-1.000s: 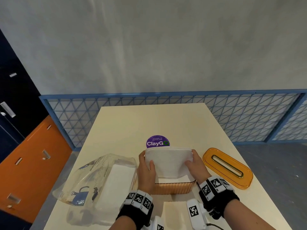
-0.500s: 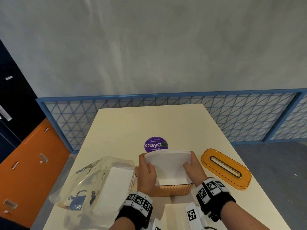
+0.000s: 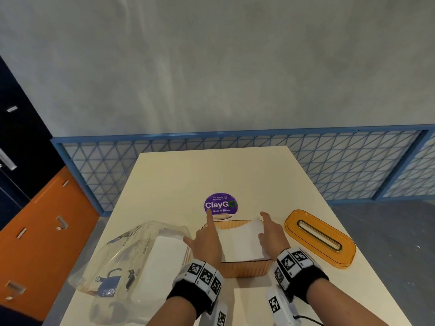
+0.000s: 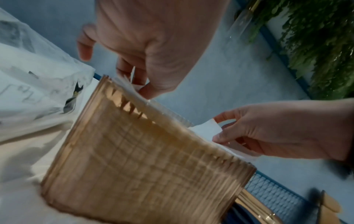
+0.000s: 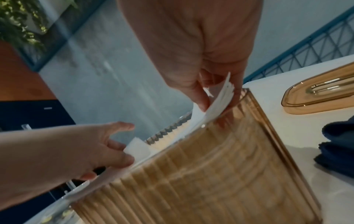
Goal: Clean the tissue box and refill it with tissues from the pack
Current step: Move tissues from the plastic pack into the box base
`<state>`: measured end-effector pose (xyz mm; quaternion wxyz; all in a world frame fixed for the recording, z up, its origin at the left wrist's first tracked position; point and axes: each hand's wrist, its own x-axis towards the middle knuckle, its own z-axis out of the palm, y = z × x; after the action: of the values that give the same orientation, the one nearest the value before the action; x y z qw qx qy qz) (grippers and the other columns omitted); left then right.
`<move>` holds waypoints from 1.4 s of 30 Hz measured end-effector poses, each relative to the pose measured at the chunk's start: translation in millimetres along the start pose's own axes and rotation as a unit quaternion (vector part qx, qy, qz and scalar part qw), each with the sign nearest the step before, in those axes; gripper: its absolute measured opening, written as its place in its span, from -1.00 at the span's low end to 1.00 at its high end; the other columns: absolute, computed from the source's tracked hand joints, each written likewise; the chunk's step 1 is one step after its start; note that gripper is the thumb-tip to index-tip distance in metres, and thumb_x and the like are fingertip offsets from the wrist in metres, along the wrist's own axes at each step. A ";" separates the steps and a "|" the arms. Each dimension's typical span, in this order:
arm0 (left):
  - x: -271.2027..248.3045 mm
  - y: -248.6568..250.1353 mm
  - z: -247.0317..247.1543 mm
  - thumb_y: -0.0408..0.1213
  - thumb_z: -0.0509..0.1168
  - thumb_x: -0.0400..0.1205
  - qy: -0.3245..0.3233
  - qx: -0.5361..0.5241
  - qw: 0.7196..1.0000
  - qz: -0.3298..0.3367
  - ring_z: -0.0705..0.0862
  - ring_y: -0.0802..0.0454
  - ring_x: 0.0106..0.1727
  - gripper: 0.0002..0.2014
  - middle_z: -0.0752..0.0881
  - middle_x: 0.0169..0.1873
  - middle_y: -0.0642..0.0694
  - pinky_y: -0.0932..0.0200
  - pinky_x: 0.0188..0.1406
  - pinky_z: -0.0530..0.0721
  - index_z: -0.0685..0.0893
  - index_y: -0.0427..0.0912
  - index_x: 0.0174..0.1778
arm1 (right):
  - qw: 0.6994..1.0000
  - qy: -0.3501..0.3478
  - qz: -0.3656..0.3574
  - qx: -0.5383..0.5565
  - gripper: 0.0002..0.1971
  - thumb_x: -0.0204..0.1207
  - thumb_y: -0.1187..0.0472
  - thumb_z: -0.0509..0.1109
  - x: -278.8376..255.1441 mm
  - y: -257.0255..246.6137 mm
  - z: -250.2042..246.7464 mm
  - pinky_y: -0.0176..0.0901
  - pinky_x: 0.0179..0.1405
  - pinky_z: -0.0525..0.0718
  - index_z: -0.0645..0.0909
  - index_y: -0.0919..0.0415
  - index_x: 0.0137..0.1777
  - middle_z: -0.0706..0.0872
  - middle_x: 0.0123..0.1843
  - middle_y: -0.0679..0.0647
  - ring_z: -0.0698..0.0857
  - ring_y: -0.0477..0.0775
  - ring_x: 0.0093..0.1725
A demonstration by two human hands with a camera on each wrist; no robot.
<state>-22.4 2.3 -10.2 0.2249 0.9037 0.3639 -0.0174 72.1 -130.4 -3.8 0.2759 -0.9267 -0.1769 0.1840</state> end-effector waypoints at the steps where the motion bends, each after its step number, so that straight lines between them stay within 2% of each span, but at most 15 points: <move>1: 1.2 0.6 0.4 -0.44 0.10 0.64 0.007 0.027 1.000 0.009 0.61 -0.02 0.21 -0.20 0.70 0.10 -0.05 -0.30 0.46 0.23 -0.27 0.03 0.64 | 1.000 0.006 -0.006 -0.019 -0.38 0.58 0.46 0.17 -0.3 -0.6 1.6 -0.12 0.24 0.53 0.10 0.21 0.61 0.57 0.35 0.31 0.57 0.23 0.33; 5: 4.4 -0.1 2.4 -0.44 0.10 0.65 0.024 0.070 0.997 0.035 0.58 -0.02 0.22 -0.20 0.67 0.12 -0.05 -0.24 0.43 0.31 -0.28 0.03 0.64 | 0.996 0.008 -0.025 -0.080 -0.35 0.59 0.47 0.17 -5.5 -2.6 3.8 -0.12 0.28 0.51 0.03 0.21 0.63 0.50 0.40 0.26 0.54 0.19 0.37; 8: 2.5 -3.4 7.8 -0.43 0.10 0.66 0.050 0.079 0.994 0.055 0.52 -0.05 0.29 -0.21 0.57 0.23 -0.08 -0.23 0.37 0.35 -0.28 0.11 0.62 | 0.980 0.042 -0.084 -0.175 -0.30 0.57 0.46 0.21 -13.8 -3.2 4.5 -0.17 0.11 0.59 0.00 0.17 0.64 0.36 0.46 0.19 0.54 0.14 0.32; 10: -0.3 -4.3 8.1 -0.38 0.17 0.65 0.070 0.117 0.987 0.089 0.38 -0.09 0.42 -0.26 0.39 0.42 -0.08 -0.27 0.37 0.31 -0.08 0.15 0.63 | 0.961 0.073 -0.139 -0.229 -0.36 0.57 0.38 0.26 -16.8 -4.8 -0.2 -0.12 0.12 0.59 0.13 0.09 0.61 0.32 0.51 0.14 0.46 0.14 0.38; 13: -3.1 -3.2 0.3 -0.35 0.23 0.63 0.001 0.176 0.971 0.164 0.25 -0.10 0.56 -0.50 0.17 0.59 -0.05 -0.48 0.44 0.11 0.36 0.07 0.49 | 0.935 -0.035 -0.193 -0.295 -0.40 0.58 0.21 0.31 -12.8 -2.3 -6.2 0.16 0.55 0.23 0.22 -0.10 0.58 0.23 0.64 0.03 0.24 0.08 0.61; 16: 3.7 -1.1 -5.9 -0.34 0.28 0.62 -0.095 0.220 0.955 0.178 0.37 -0.10 0.54 -0.58 -0.09 0.67 0.02 -0.58 0.46 0.01 0.52 0.04 0.41 | 0.922 -0.179 -0.123 -0.322 -0.37 0.60 0.14 0.30 -6.0 0.6 -7.3 0.44 0.58 -0.15 0.15 -0.24 0.59 0.11 0.69 -0.06 0.10 0.05 0.67; 19: 11.4 -2.3 -6.9 -0.34 0.32 0.60 -0.142 0.202 0.959 0.136 0.50 -0.07 0.45 -0.61 -0.23 0.67 0.02 -0.58 0.48 -0.02 0.58 0.03 0.34 | 0.923 -0.214 -0.077 -0.311 -0.38 0.64 0.15 0.25 0.5 3.1 -2.5 0.48 0.57 -0.16 0.07 -0.28 0.60 0.02 0.71 -0.04 0.05 0.09 0.69; 24: 8.1 -5.6 -8.7 -0.40 0.28 0.61 -0.148 0.183 0.964 0.127 0.58 -0.08 0.36 -0.69 -0.31 0.65 0.05 -0.56 0.49 0.04 0.62 -0.03 0.24 | 0.914 -0.226 -0.065 -0.331 -0.35 0.64 0.14 0.25 2.2 0.7 0.6 0.49 0.55 -0.15 0.03 -0.31 0.60 -0.01 0.72 -0.02 0.02 0.12 0.69; 27: 4.9 -8.2 -11.9 -0.42 0.24 0.62 -0.138 0.178 0.965 0.137 0.59 -0.04 0.34 -0.69 -0.31 0.65 0.03 -0.57 0.47 0.06 0.60 -0.08 0.26 | 0.913 -0.204 -0.080 -0.343 -0.38 0.61 0.11 0.29 0.9 -2.6 -5.2 0.47 0.55 -0.09 0.13 -0.23 0.60 0.18 0.67 0.03 0.14 0.11 0.66; 29: 0.8 -13.6 -15.5 -0.35 0.25 0.63 -0.102 0.151 0.971 0.155 0.52 0.00 0.41 -0.76 -0.23 0.67 0.04 -0.53 0.48 0.05 0.62 -0.10 0.20 | 0.936 -0.128 -0.113 -0.307 -0.51 0.63 0.08 0.24 -0.6 -2.5 -13.4 0.36 0.58 0.02 0.29 -0.18 0.54 0.37 0.57 0.00 0.29 0.06 0.59; 32: -7.2 -37.9 -24.2 -0.20 0.19 0.67 0.026 0.066 0.987 0.142 0.40 0.04 0.51 -0.77 0.10 0.65 0.05 -0.31 0.52 0.12 0.62 0.00 0.22 | 0.964 0.002 -0.161 -0.211 -0.59 0.65 0.14 0.19 -1.5 8.9 -25.5 0.01 0.43 0.38 0.39 -0.09 0.49 0.53 0.39 0.00 0.48 0.03 0.42; 35: -9.1 -74.9 -26.5 -0.26 0.19 0.67 0.139 0.004 0.988 0.069 0.54 -0.06 0.36 -0.74 0.50 0.42 -0.06 -0.11 0.31 0.46 0.65 -0.06 0.23 | 0.982 0.020 -0.116 -0.145 -0.56 0.67 0.22 0.15 1.8 26.1 -27.4 -0.08 0.37 0.48 0.32 0.02 0.55 0.51 0.40 0.10 0.48 0.10 0.41; 38: -5.2 -103.8 -9.6 -0.14 0.14 0.69 0.057 0.047 0.996 -0.053 0.49 -0.11 0.36 -0.66 0.46 0.36 -0.13 -0.05 0.25 0.53 0.48 -0.11 0.38 | 0.992 -0.053 -0.045 -0.106 -0.52 0.71 0.23 0.04 3.0 32.8 -20.1 -0.11 0.39 0.46 0.17 0.08 0.62 0.50 0.47 0.21 0.48 0.17 0.44; 40: -1.6 -110.0 5.3 0.01 0.17 0.66 -0.013 0.099 0.991 -0.094 0.41 -0.11 0.42 -0.54 0.38 0.39 -0.14 -0.04 0.31 0.51 0.36 -0.12 0.43 | 0.994 -0.068 -0.024 -0.083 -0.51 0.72 0.27 0.01 3.5 32.3 -14.9 -0.20 0.14 0.51 0.11 0.12 0.64 0.58 0.40 0.26 0.57 0.21 0.34; 42: 1.4 -109.9 18.8 0.12 0.22 0.59 -0.033 0.138 0.985 -0.101 0.38 -0.10 0.44 -0.42 0.34 0.41 -0.12 -0.01 0.30 0.52 0.31 -0.13 0.43 | 0.995 -0.068 -0.015 -0.072 -0.49 0.71 0.31 0.01 5.1 31.5 -12.2 -0.30 -0.06 0.41 0.08 0.13 0.65 0.63 0.33 0.29 0.62 0.22 0.26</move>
<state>-92.1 65.1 -70.6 0.1073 0.8834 0.4401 -0.1198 89.0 -158.4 -13.6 0.1987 -0.9266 -0.2222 0.2294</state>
